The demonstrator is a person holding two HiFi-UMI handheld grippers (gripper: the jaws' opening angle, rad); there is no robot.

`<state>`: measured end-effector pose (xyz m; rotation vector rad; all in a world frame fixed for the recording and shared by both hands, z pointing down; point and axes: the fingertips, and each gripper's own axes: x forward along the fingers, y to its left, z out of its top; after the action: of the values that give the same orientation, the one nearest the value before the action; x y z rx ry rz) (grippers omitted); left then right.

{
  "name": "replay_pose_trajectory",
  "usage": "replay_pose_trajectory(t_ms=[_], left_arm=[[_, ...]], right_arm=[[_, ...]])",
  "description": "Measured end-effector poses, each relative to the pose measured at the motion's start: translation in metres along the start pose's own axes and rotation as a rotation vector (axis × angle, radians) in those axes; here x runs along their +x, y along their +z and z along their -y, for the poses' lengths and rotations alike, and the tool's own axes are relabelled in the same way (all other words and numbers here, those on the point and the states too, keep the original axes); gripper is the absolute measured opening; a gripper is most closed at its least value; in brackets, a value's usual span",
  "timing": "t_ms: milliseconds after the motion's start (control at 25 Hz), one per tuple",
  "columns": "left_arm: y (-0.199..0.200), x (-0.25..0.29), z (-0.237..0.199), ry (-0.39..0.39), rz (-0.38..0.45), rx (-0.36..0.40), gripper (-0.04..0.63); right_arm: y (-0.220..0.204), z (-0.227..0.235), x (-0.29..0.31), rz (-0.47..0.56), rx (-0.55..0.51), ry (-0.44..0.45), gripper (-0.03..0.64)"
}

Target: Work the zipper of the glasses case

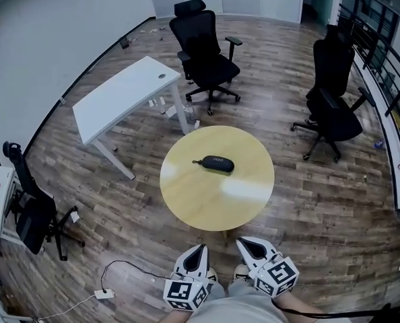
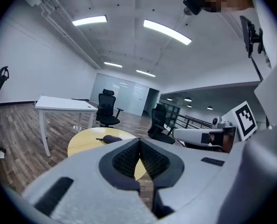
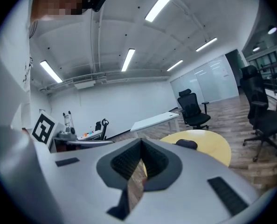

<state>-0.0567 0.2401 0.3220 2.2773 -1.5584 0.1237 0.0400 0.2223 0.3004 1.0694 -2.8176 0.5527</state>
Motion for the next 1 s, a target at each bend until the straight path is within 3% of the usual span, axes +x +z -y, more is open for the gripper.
replay_pose_trajectory(t_ms=[240, 600, 1000], left_arm=[[0.002, -0.022, 0.026, -0.074, 0.009, 0.059, 0.003], [0.016, -0.045, 0.036, -0.087, 0.057, 0.134, 0.003], [0.021, -0.054, 0.033, -0.075, 0.078, 0.145, 0.003]], right_arm=[[-0.022, -0.033, -0.018, -0.006, 0.078, -0.02, 0.002], [-0.021, -0.069, -0.021, -0.013, 0.031, 0.033, 0.002], [-0.016, -0.08, -0.018, -0.016, -0.009, 0.061, 0.002]])
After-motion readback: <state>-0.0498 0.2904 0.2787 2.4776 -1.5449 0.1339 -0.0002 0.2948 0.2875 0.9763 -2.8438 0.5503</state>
